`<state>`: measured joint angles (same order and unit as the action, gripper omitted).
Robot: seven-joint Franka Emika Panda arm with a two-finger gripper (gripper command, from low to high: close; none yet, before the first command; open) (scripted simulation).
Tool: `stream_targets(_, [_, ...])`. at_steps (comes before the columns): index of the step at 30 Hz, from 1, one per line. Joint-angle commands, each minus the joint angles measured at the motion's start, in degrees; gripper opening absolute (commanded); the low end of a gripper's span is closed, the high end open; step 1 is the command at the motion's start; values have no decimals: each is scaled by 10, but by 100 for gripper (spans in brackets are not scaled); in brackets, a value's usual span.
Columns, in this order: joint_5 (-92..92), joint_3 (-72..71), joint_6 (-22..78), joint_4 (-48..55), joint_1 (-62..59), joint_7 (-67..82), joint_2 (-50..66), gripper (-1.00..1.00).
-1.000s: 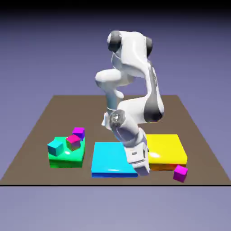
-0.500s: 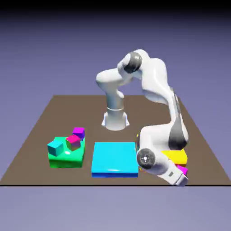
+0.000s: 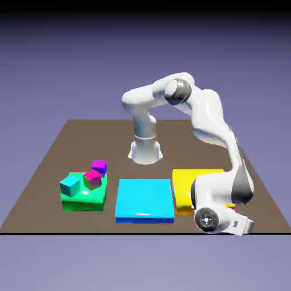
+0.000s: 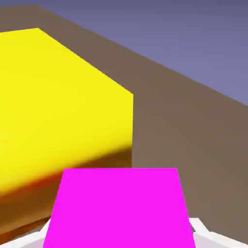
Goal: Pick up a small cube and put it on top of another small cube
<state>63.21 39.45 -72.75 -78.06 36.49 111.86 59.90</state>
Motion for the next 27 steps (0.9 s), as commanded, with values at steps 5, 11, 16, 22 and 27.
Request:
stream_targets(5, [-45,38,-6,-100,-104,19,-86,-100])
stream_targets(11, [-101,83,-12,-219,-228,42,-190,-100])
stream_targets(16, [-147,121,-18,-318,-332,61,-276,-100])
stream_targets(22, [-147,126,-60,-402,-355,81,-309,-100])
stream_targets(27, [-143,124,-70,-412,-350,84,-308,100])
